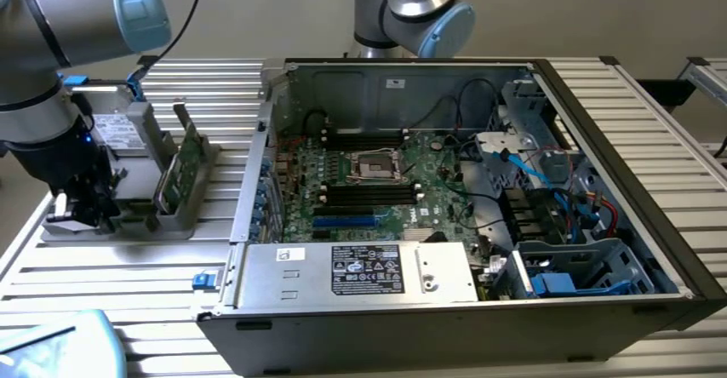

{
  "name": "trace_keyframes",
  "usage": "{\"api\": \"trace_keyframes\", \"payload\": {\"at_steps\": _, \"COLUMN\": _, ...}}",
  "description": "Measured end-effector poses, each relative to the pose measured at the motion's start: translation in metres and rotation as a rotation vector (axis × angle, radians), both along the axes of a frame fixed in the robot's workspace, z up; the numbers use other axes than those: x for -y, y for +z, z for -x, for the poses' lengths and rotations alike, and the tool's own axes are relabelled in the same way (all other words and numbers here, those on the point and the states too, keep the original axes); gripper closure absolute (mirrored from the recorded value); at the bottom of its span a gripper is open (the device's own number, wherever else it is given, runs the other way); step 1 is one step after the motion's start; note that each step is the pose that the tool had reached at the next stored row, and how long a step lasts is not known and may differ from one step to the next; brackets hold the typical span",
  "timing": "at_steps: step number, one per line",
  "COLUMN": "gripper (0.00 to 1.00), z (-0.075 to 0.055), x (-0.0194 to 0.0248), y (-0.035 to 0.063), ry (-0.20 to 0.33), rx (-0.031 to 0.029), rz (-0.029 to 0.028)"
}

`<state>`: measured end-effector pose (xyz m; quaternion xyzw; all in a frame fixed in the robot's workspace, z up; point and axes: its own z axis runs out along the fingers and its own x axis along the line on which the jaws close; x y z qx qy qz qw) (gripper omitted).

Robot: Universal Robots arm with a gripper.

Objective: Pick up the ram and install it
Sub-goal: 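Pick up the ram and move it above insertion slot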

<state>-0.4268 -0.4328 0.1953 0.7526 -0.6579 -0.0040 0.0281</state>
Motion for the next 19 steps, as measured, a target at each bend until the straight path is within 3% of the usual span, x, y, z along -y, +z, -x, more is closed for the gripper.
{"api": "trace_keyframes", "payload": {"at_steps": 19, "gripper": 0.63, "z": 0.0035, "x": -0.0003, "y": -0.0026, "ry": -0.044, "rx": -0.0015, "rz": 0.0002}}
